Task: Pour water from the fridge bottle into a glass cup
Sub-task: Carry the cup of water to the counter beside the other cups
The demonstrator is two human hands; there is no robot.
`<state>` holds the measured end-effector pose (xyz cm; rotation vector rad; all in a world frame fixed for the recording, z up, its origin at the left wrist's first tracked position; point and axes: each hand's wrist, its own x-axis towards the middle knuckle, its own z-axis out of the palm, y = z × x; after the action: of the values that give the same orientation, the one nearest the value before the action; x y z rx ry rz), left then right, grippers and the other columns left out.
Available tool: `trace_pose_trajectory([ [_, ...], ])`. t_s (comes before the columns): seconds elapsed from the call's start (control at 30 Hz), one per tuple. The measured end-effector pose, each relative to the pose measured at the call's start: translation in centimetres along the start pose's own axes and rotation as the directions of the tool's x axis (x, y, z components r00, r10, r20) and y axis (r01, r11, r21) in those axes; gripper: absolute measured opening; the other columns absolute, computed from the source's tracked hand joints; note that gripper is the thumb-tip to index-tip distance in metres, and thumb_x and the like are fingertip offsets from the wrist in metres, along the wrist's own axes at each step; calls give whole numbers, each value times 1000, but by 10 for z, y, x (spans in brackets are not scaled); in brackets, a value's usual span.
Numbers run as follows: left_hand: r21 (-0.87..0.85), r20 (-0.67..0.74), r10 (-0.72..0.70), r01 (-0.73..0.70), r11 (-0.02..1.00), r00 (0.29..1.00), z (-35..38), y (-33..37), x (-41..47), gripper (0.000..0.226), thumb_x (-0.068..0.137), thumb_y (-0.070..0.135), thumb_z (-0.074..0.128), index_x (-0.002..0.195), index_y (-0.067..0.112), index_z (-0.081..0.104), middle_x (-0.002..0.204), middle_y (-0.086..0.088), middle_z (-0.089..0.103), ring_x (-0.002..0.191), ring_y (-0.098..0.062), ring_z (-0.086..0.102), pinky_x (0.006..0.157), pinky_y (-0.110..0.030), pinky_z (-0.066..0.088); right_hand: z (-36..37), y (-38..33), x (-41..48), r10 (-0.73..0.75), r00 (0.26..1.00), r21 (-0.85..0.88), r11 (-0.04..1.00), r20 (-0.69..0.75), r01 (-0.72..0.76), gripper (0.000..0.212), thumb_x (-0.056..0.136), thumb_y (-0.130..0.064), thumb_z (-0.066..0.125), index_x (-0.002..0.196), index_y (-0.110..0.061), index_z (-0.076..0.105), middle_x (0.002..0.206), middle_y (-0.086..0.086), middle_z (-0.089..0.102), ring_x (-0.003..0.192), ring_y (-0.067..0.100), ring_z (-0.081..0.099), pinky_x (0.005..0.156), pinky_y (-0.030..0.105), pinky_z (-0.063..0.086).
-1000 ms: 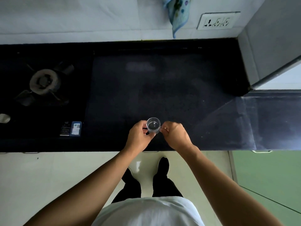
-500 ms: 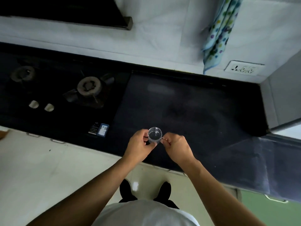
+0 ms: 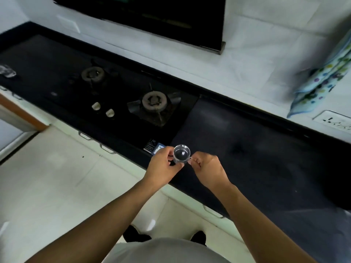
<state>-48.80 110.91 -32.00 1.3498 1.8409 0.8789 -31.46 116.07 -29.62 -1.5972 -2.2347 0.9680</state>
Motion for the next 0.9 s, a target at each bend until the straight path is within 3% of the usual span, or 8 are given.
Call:
trace_pose_trajectory([
  [0.17,-30,-33,21,-22,999,999,-69,-40,0,42,80,32,82,116,23,63,110,8,65,99,-6,63,86,-26,56,40,-67,16,2,1000,3,1000,18,-2,18,97,-23,61,83,-12,64,70,2,62,59,18,57,55,35,50],
  [0.3,-24,-72,13,-14,1000,997,-132,-78,-1,41,81,37,81,115,23,63,109,7,65,99,-5,63,85,-26,56,81,-129,32,-26,1000,-13,1000,2,26,25,97,-23,63,73,-14,58,61,-6,54,50,8,49,46,23,39],
  [0.43,-12,-152,-6,4,1000,988,-201,-116,-7,37,80,39,81,109,26,62,103,10,64,94,-5,63,78,-18,51,127,-195,54,-76,995,-53,995,57,79,20,97,-26,63,83,-11,65,68,1,63,58,19,59,55,35,50],
  [0.53,16,-225,-37,42,999,974,-244,-143,-11,35,81,42,79,105,28,58,99,11,62,90,-6,61,72,-12,44,157,-237,70,-148,985,-66,986,86,154,16,95,-23,65,85,-11,67,72,2,66,65,21,62,61,36,52],
  [0.7,10,-343,-133,146,989,930,-305,-185,-11,43,80,41,79,112,20,60,107,5,66,94,-10,63,78,-23,52,204,-297,107,-286,947,-74,951,146,299,16,92,-25,69,83,-12,68,70,3,67,63,20,62,58,35,50],
  [0.77,-6,-383,-169,181,984,908,-329,-198,-7,44,80,40,80,114,19,61,108,4,66,94,-10,63,81,-26,54,222,-319,126,-328,926,-97,932,188,350,16,93,-27,68,84,-14,67,72,1,67,63,16,60,56,28,47],
  [0.83,-18,-410,-196,206,978,891,-350,-210,-2,46,80,38,81,117,18,61,110,5,66,93,-10,63,77,-21,51,237,-340,145,-367,904,-110,911,221,397,18,94,-30,66,83,-16,66,72,-2,66,61,10,56,53,15,38],
  [0.9,-26,-442,-220,233,972,869,-372,-221,6,47,80,35,82,120,17,62,111,5,66,93,-10,62,75,-15,46,253,-361,164,-409,880,-85,894,241,439,19,94,-30,66,83,-15,66,71,-4,65,60,9,56,53,13,37],
])
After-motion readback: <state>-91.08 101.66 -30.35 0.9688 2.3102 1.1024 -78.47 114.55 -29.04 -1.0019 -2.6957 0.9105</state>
